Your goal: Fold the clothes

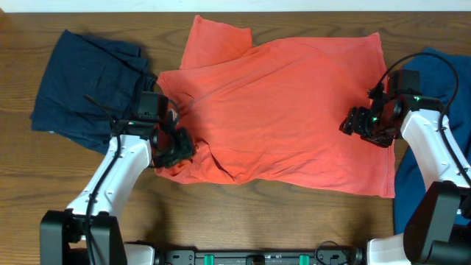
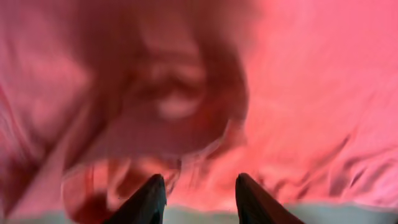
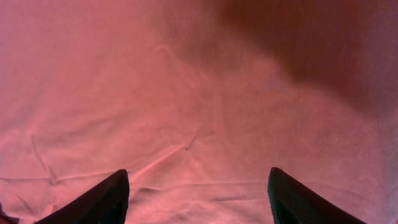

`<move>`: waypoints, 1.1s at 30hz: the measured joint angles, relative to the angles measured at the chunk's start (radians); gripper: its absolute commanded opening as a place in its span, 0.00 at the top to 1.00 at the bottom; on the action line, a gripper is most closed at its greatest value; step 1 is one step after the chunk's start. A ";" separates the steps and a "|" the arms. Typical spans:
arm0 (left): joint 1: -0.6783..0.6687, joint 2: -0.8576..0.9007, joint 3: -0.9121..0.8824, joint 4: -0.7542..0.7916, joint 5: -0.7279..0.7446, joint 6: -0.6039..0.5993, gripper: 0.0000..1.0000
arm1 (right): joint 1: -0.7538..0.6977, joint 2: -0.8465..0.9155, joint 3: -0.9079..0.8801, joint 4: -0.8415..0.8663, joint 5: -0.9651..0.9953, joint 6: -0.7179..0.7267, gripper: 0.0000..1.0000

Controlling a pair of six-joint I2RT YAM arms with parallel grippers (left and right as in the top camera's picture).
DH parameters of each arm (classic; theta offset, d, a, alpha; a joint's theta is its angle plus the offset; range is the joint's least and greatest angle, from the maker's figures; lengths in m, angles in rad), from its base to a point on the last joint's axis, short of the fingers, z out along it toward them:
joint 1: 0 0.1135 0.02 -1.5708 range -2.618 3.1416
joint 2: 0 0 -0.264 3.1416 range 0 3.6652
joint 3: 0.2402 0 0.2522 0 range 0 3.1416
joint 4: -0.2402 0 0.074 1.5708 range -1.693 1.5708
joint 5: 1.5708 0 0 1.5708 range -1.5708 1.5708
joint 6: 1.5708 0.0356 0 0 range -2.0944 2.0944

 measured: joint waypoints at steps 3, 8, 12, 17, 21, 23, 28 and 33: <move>-0.003 -0.011 0.000 -0.073 0.002 0.031 0.68 | 0.000 0.000 0.000 0.000 0.000 0.000 0.30; -0.036 -0.013 -0.021 -0.088 -0.027 0.056 0.67 | 0.000 0.000 0.000 0.000 0.000 0.000 0.29; -0.079 -0.003 -0.063 -0.044 -0.035 0.068 0.66 | 0.000 0.000 0.000 0.001 0.000 0.000 0.29; -0.104 0.019 -0.078 -0.005 -0.067 0.070 0.66 | 0.000 0.000 0.000 0.000 0.000 0.000 0.29; -0.104 0.023 -0.078 0.027 -0.090 0.076 0.69 | 0.000 0.000 0.000 0.000 0.000 0.000 0.29; -0.104 0.024 -0.078 0.035 -0.099 0.088 0.70 | 0.000 0.000 0.000 0.000 0.000 0.000 0.29; -0.109 0.038 -0.078 0.032 -0.101 0.105 0.69 | 0.000 0.000 0.000 0.001 0.000 0.000 0.29; -0.138 0.062 -0.078 0.034 -0.101 0.119 0.69 | 0.000 0.000 0.000 0.002 0.000 0.000 0.29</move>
